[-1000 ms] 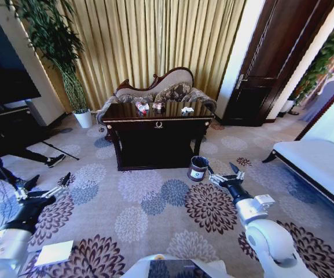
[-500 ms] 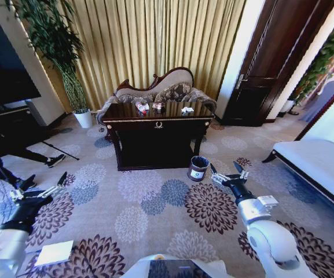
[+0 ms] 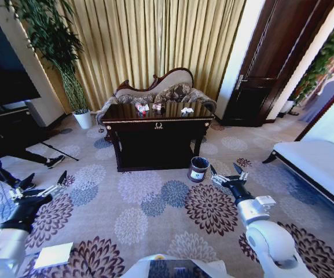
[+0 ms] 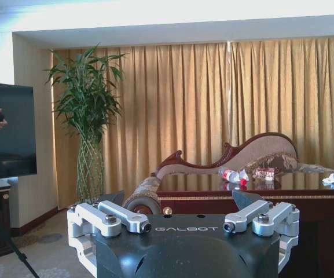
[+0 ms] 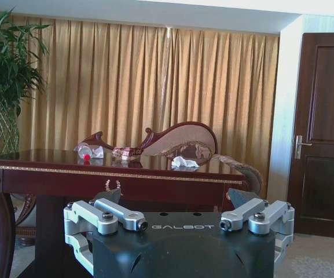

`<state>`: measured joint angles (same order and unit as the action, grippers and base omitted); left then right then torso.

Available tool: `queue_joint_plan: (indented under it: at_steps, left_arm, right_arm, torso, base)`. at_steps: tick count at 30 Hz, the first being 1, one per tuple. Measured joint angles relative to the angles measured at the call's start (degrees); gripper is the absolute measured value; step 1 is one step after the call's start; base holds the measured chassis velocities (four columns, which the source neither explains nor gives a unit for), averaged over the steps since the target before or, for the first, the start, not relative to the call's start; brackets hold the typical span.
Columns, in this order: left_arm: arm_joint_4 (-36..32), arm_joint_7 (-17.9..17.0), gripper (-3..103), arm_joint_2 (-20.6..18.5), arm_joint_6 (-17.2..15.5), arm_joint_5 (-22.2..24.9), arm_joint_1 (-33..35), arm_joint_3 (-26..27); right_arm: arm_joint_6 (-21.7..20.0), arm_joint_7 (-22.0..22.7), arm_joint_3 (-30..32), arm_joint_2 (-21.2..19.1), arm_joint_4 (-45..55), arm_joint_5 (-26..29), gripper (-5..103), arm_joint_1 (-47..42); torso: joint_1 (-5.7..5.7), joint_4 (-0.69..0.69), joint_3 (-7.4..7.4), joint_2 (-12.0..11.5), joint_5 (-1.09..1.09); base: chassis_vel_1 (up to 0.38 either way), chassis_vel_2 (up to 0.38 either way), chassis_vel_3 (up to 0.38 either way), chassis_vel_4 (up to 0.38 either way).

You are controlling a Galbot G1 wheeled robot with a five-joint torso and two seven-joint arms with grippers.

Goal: Move to the front of the table and place the trash on the table into the trash bin.

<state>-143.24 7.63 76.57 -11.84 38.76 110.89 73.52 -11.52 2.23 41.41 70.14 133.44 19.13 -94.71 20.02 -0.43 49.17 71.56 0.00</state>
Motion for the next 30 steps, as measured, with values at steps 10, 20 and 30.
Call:
queue_joint_plan:
  at_steps: [10, 20, 30]
  left_arm:
    - [0.0, 0.2, 100, 0.0, 0.3, 0.1, 0.2, 0.3]
    - [0.0, 0.5, 100, 0.1, 0.6, 0.4, 0.5, 0.6]
    - [0.0, 0.6, 100, 0.1, 0.8, 0.8, 0.6, 0.7]
  right_arm:
    - [0.0, 0.0, -0.1, 0.0, 0.2, -0.1, 100, -0.2]
    - [0.2, -0.2, -0.3, 0.2, 0.3, -0.3, 100, -0.4]
    - [0.3, -0.2, -0.5, 0.2, 0.3, -0.4, 100, -0.6]
  torso:
    - [0.06, 0.02, 0.02, 0.0, 0.04]
    - [0.03, 0.02, 0.01, 0.0, 0.01]
    - [0.02, 0.01, 0.01, 0.0, 0.01]
  base:
    - [-0.186, 0.192, 0.197, -0.183]
    - [-0.178, 0.202, 0.186, -0.204]
    - [-0.216, 0.206, 0.215, -0.216]
